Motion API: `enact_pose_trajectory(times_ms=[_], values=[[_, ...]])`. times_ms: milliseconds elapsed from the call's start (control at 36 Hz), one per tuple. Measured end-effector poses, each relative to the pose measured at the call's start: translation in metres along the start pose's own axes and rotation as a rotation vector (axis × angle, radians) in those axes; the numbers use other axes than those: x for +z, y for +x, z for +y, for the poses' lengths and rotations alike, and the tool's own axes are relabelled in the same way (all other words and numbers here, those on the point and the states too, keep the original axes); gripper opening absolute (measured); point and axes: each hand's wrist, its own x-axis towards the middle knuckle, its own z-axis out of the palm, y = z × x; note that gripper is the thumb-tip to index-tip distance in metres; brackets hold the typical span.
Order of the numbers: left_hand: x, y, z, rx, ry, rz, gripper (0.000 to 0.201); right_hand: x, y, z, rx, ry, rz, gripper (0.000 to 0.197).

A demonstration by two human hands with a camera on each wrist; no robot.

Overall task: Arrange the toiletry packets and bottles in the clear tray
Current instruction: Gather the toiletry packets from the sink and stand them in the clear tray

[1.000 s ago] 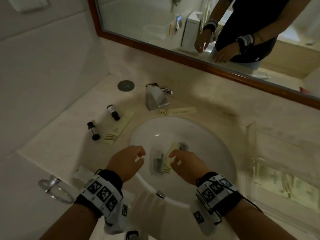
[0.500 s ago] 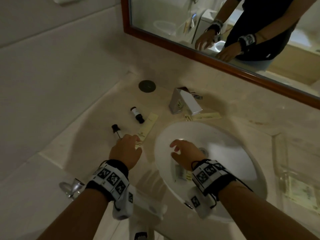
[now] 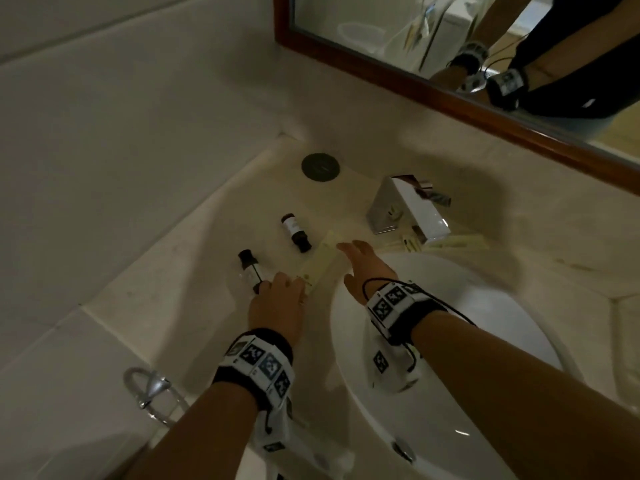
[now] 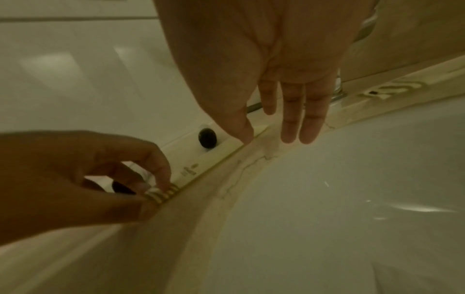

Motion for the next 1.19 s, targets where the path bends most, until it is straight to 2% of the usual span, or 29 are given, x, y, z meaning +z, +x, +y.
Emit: enact_pose_trajectory(times_ms=[111, 222, 389, 583, 722, 805, 972, 1083, 1194], values=[[0.002, -0.006, 0.001, 0.028, 0.028, 0.014, 0.025, 0.004, 0.002, 0.001, -0.108, -0.057, -0.016, 0.071], [0.007, -0.013, -0.005, 0.042, 0.015, 0.015, 0.033, 0.008, -0.006, 0.006, -0.153, -0.119, -0.088, 0.070], [0.008, -0.017, -0.007, 0.088, 0.060, 0.003, 0.042, 0.019, -0.016, 0.004, -0.150, -0.147, 0.014, 0.049], [0.001, -0.017, -0.008, 0.087, -0.030, -0.043, 0.031, 0.025, -0.026, 0.013, -0.157, -0.264, 0.059, 0.030], [-0.001, -0.020, 0.000, 0.128, -0.092, -0.049, 0.022, 0.017, -0.048, 0.024, -0.100, -0.315, 0.050, 0.027], [-0.006, -0.025, 0.014, 0.192, -0.106, -0.007, 0.013, 0.007, -0.070, 0.037, -0.050, -0.259, 0.071, 0.028], [-0.010, -0.037, 0.065, 0.336, -0.159, -0.027, 0.021, -0.018, -0.127, 0.077, 0.044, -0.184, 0.126, 0.034], [-0.007, -0.048, 0.108, 0.435, -0.128, -0.055, 0.018, -0.032, -0.165, 0.110, 0.125, -0.188, 0.198, 0.035], [0.000, -0.065, 0.156, 0.550, -0.012, -0.074, 0.026, -0.043, -0.203, 0.149, 0.212, -0.204, 0.212, 0.033]])
